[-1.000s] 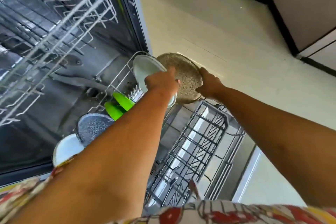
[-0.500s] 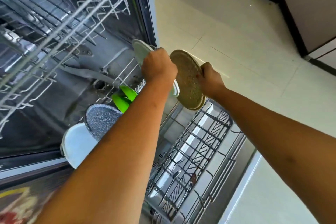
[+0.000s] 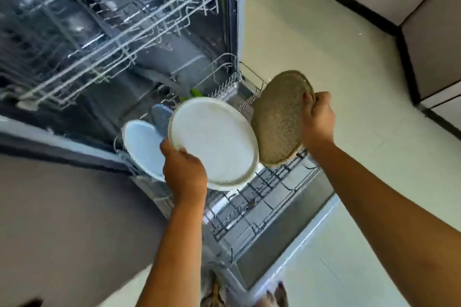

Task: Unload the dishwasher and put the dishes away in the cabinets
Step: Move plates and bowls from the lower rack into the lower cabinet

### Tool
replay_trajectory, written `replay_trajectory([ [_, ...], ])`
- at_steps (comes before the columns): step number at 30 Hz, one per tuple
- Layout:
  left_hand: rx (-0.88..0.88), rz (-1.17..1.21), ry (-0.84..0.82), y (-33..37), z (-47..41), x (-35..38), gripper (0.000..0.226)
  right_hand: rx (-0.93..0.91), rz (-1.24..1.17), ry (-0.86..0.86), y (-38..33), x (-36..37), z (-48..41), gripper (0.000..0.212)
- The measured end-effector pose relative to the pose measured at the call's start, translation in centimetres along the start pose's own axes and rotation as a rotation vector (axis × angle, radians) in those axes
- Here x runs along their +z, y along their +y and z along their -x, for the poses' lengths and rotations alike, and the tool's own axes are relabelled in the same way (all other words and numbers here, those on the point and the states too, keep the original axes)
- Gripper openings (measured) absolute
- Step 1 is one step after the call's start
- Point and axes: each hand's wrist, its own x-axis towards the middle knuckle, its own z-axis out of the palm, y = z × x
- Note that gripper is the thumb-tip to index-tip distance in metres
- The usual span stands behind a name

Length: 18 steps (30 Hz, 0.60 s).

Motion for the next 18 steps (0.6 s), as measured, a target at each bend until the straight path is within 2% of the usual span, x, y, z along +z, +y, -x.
replay_trajectory([
  [5, -0.176, 0.185, 0.114, -7.3, 5.7, -3.7, 0.037, 0.130, 0.026, -0.129, 2.5, -2.2, 8.7, 0.029],
  [8, -0.328, 0.213, 0.085, -11.7, 9.3, -5.0, 0.034, 0.346, -0.117, -0.172, 5.0, -3.2, 13.6, 0.028],
  [12, -0.430, 0.259, 0.037, -17.4, 13.2, -6.2, 0.030, 0.575, -0.289, -0.236, 5.5, -2.9, 18.8, 0.043],
  [16, -0.542, 0.330, 0.019, -22.2, 15.6, -8.7, 0.030, 0.585, -0.377, -0.329, 5.0, -1.8, 24.1, 0.026],
  [18, -0.574, 0.348, 0.033, -24.8, 16.2, -11.3, 0.030, 0.568, -0.366, -0.387, 4.8, -0.6, 27.7, 0.029],
])
